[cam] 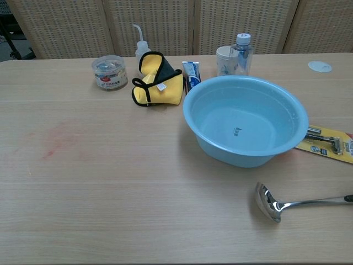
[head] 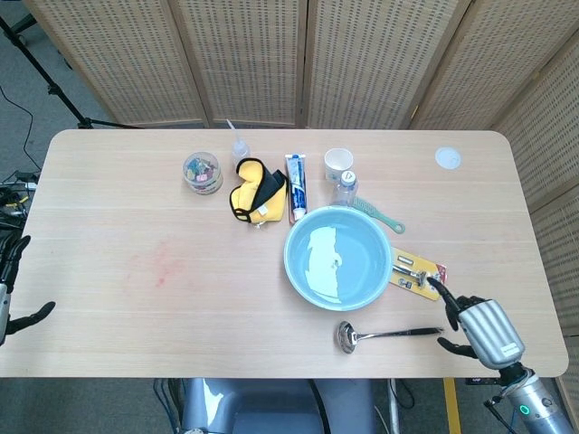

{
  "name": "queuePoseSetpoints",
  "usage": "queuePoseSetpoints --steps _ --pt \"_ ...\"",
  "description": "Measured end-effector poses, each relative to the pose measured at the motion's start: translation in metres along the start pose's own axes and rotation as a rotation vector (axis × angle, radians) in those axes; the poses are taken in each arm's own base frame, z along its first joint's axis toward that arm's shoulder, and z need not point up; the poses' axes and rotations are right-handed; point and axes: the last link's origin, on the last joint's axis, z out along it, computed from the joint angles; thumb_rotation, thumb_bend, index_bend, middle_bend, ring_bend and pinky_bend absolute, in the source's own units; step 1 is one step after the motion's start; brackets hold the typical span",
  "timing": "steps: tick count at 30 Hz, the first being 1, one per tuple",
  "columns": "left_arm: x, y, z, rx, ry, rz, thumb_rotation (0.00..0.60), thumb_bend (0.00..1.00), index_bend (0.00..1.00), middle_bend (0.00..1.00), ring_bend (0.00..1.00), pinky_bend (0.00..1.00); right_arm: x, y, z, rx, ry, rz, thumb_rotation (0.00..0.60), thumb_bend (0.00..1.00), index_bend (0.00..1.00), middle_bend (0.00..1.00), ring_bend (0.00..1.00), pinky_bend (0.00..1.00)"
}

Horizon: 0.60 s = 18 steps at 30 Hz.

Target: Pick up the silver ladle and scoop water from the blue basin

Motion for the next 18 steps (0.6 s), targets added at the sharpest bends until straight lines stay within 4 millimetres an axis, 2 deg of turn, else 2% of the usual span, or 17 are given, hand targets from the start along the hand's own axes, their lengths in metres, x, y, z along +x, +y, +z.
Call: queuePoseSetpoints --steps 5,11,15,18 --pt "0.001 -0.003 0.001 0.011 -0.004 -0.009 0.600 0.00 0.00 0.00 0.00 0.06 -0.018 -0.008 0.012 0.033 -0.091 -0.015 0.600 0.00 0.28 0.97 0.90 1.00" --pt "0.003 -0.006 0.003 0.020 -0.002 -0.018 0.600 0.00 0.00 0.00 0.00 0.06 -0.038 -0.023 0.023 0.031 -0.158 -0.039 0.600 0.00 0.35 0.99 0.92 1.00" --pt "0.004 -0.008 0.003 0.024 -0.006 -0.024 0.600 0.00 0.00 0.00 0.00 0.06 -0.051 -0.032 0.032 0.021 -0.188 -0.065 0.600 0.07 0.37 0.99 0.92 1.00" --pt "0.004 -0.009 0.004 0.027 -0.007 -0.026 0.600 0.00 0.00 0.00 0.00 0.06 -0.060 -0.035 0.039 -0.008 -0.207 -0.083 0.600 0.17 0.40 0.99 0.92 1.00"
